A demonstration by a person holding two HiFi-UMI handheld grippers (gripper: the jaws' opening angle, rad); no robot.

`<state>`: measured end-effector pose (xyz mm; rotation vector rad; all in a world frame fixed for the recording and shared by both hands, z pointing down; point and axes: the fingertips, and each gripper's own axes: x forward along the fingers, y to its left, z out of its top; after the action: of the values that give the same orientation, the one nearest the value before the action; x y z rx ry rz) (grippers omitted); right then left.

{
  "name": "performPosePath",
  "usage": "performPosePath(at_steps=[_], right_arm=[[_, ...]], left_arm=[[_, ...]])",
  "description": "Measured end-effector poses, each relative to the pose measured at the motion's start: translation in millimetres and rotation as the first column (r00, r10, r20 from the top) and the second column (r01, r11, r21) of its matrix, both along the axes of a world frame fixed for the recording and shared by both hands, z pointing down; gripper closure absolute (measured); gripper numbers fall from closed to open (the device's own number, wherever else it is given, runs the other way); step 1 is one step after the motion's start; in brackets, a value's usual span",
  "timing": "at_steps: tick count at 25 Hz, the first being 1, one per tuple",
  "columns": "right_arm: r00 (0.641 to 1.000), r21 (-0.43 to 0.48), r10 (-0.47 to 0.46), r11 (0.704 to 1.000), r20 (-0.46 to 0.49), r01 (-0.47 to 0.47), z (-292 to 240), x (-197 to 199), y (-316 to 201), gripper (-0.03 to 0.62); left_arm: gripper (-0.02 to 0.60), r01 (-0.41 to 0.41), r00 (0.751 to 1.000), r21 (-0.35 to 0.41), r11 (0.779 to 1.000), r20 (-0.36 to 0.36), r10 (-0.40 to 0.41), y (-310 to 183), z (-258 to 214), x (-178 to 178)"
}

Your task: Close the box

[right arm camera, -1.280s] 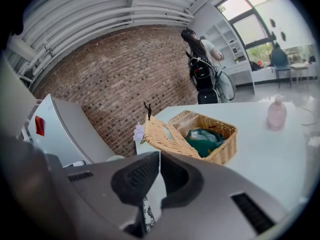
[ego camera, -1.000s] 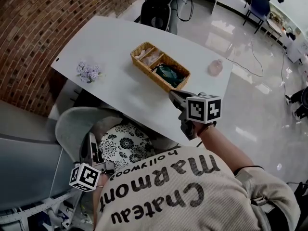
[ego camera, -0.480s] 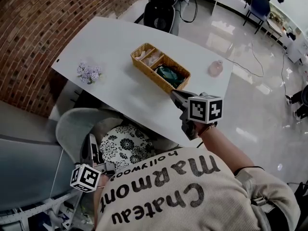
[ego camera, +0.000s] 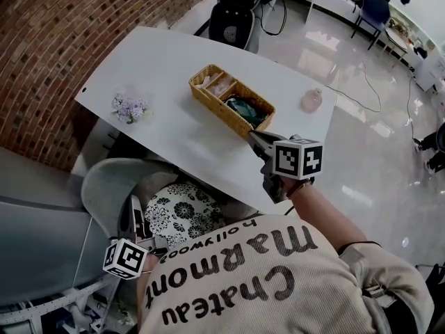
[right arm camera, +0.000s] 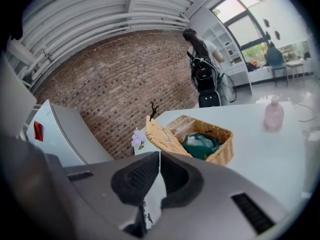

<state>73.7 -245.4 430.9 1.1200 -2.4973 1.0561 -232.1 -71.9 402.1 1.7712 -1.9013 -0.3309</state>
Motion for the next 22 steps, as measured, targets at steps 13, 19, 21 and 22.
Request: performPosePath(at_steps=[13, 19, 21, 22], right_arm=[[1.000, 0.002, 0.013, 1.000, 0.008, -0.013, -2.3, 4.6, -7.0, 0.586], [1.000, 0.006, 0.013, 1.000, 0.006, -0.013, -2.3, 5.3, -7.2, 0.586], [1.000, 0.004, 0.014, 1.000, 0.005, -0.014, -1.9, 5.9, -7.1, 0.586], [1.000, 0.002, 0.015, 1.000, 0.004, -0.015, -1.9, 6.1, -6.8, 0.586]], left_arm=[[0.580, 0.010, 1.000, -0.001, 1.000, -0.009, -0.010, -1.2, 1.6, -1.2], [0.580, 0.009, 1.000, -0.002, 1.000, -0.010, -0.009, -0.8, 2.9, -0.5], [0.580, 0.011, 1.000, -0.007, 1.000, -0.011, -0.011, 0.0, 3.2, -0.5], [0.580, 0.012, 1.000, -0.010, 1.000, -0.012, -0.012, 0.3, 3.1, -0.3]])
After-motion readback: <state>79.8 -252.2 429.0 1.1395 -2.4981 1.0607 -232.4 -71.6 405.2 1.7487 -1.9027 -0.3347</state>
